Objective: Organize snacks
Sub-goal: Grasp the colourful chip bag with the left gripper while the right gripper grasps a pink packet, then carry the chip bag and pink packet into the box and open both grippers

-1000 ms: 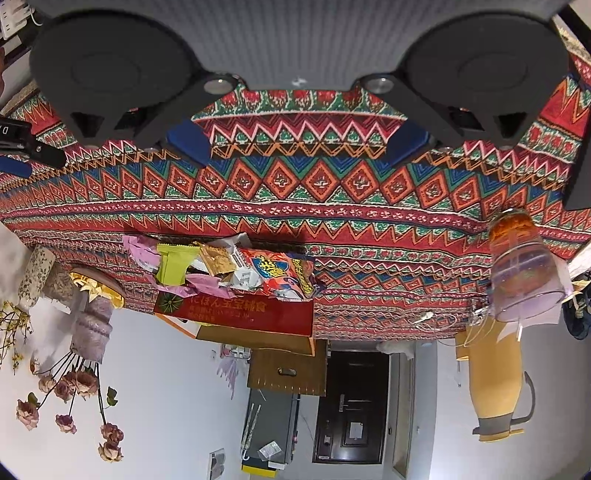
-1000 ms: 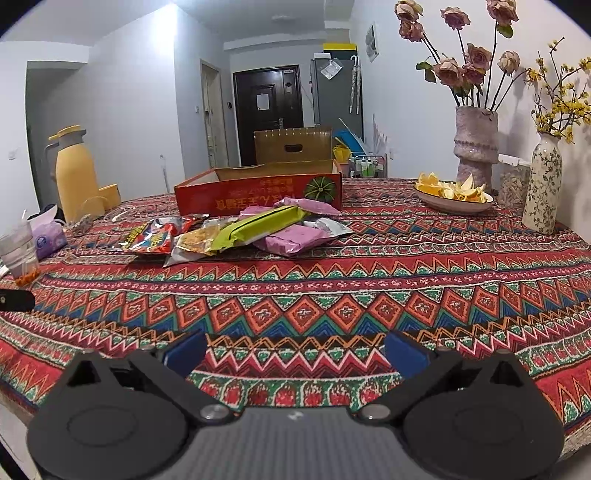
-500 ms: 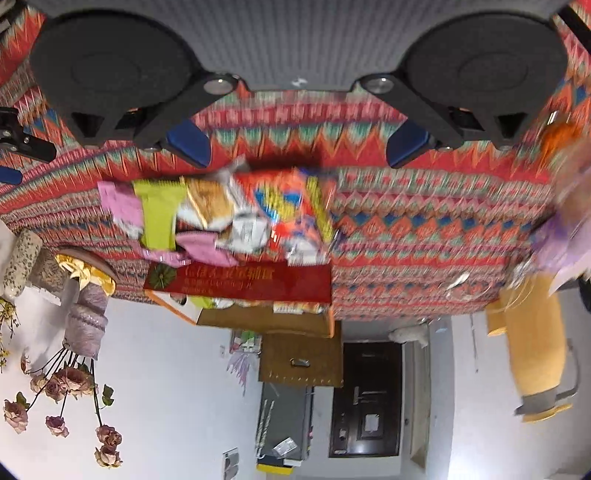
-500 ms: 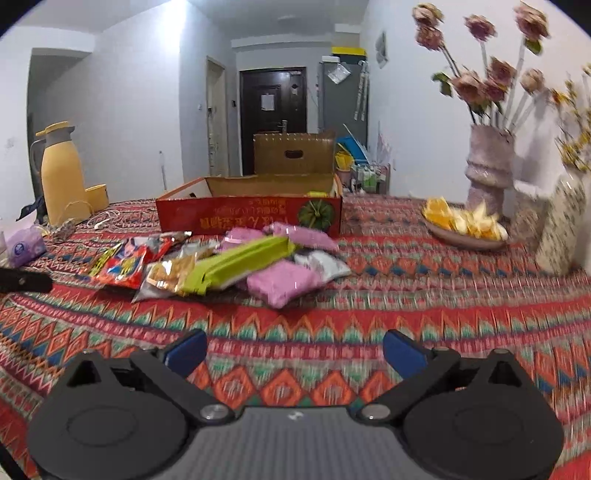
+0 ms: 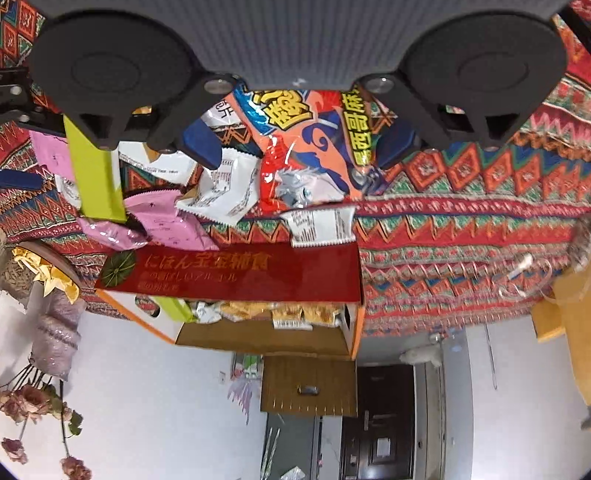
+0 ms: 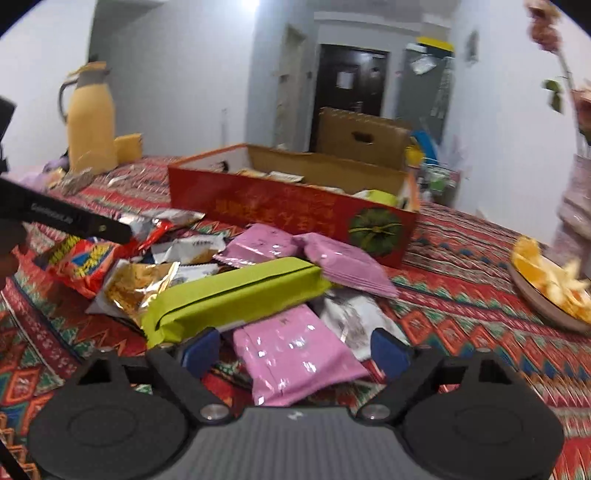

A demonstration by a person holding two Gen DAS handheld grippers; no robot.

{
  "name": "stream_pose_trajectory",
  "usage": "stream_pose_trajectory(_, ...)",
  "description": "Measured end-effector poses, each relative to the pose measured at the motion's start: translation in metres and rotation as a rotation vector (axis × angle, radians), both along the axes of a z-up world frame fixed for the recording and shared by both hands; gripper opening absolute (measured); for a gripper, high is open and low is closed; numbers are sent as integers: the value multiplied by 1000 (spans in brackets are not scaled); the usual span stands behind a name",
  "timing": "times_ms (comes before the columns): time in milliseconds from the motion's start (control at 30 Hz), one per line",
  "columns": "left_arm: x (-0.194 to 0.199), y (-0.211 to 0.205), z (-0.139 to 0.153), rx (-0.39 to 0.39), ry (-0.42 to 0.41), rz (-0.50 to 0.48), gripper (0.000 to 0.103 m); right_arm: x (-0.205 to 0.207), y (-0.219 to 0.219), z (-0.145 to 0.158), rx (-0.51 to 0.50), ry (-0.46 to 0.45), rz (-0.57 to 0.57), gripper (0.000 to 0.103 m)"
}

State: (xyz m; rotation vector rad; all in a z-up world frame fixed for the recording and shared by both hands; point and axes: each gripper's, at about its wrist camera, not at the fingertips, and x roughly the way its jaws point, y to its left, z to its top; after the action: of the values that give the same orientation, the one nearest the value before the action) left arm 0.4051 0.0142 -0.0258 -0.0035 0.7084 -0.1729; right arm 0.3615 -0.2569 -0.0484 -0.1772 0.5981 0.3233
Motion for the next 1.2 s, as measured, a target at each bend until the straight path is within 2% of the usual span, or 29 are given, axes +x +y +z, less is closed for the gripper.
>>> stream_pose_trajectory(100,6,4,-10,-9,30,22,87,14,6,-8,-26,27,34,77)
stream_pose_trajectory(167,8,6,-14,-14,43,35,78,19,7,-13,-11,41,48,77)
stream_pose_trajectory(233,7,8,-16,-25,47,41,64,19,5,-13,8,47,41,73)
stream_pose_trajectory(333,-4,8,-12,-14,33,36,55,9,5,-11,16,40,35,66)
stream_pose_trajectory(467,-37,14,0,-59,17,44,55,-15,3,-11,0,32,2,61)
stream_pose_trajectory(633,-108,25,12,-127,13,58,55,-73,5,-5,0,67,-108,61)
stream_pose_trajectory(733,-143,27,13,-161,25,61,55,-112,6,-1,29,86,-160,62)
stream_pose_trajectory(767,-150,28,14,-164,30,67,55,-119,6,-1,47,87,-162,67)
stream_pose_trajectory(800,-155,27,14,-163,30,63,55,-122,7,-2,54,92,-153,71)
stream_pose_trajectory(900,-168,24,18,-151,22,63,55,-119,8,-10,58,75,-142,70)
stream_pose_trajectory(933,-172,23,21,-151,15,65,55,-115,7,-12,71,71,-143,69)
stream_pose_trajectory(967,-178,23,24,-154,2,65,55,-111,6,-12,88,73,-145,62)
stream_pose_trajectory(1000,-185,24,27,-156,-11,64,55,-110,6,-12,91,71,-151,60)
stream_pose_trajectory(1067,-197,24,31,-149,-31,64,55,-110,9,-9,84,74,-169,60)
stream_pose_trajectory(1200,-215,26,33,-137,-35,71,55,-134,9,-9,87,77,-180,59)
